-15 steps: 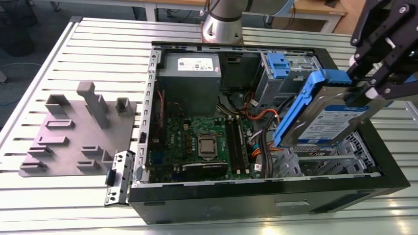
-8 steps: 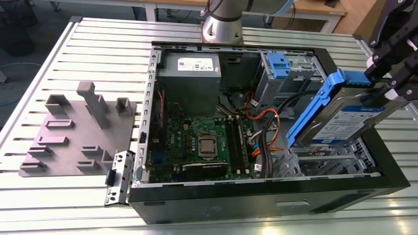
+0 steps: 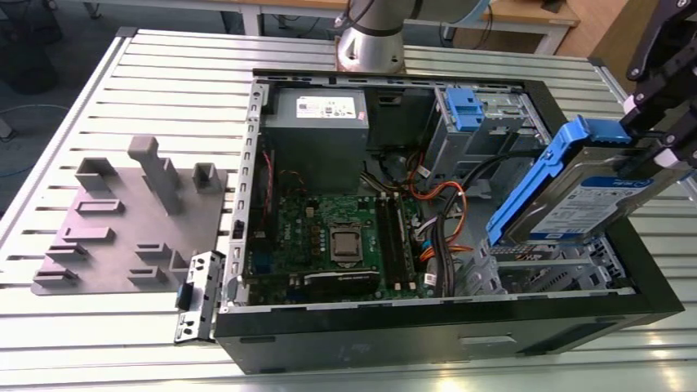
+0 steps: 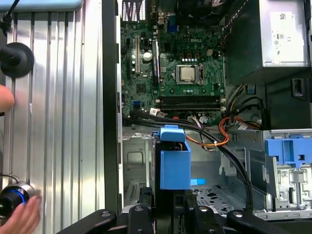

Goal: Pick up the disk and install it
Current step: 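Insert the disk into the insertion slot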

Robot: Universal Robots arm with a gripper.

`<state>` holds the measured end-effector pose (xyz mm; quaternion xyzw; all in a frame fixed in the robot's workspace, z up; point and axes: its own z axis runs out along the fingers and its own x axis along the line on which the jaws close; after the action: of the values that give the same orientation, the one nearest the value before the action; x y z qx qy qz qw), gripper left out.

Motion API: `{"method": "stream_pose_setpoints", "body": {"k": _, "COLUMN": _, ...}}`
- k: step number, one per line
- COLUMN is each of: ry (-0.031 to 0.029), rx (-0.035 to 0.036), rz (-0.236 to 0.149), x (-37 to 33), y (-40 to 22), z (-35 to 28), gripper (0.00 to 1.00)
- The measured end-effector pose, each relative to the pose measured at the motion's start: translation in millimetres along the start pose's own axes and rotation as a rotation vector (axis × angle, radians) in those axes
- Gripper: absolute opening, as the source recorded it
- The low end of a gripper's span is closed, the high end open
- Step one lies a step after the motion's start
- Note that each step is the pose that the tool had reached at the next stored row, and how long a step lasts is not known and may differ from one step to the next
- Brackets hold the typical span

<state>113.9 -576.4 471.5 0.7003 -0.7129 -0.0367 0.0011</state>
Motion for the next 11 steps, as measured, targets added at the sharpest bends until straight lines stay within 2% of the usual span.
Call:
{"method": "stream_pose_setpoints", "body": {"k": 2, "ry": 0.0, "rx": 0.0, "rz": 0.0, "x": 0.0, "y": -3.7, "z": -0.2, "gripper": 0.35}}
{"method": "stream_pose_setpoints", "body": {"k": 11, "ry": 0.0, "rx": 0.0002, "rz": 0.0, "x": 0.1, "y": -3.9, "z": 2.9, "gripper": 0.35}}
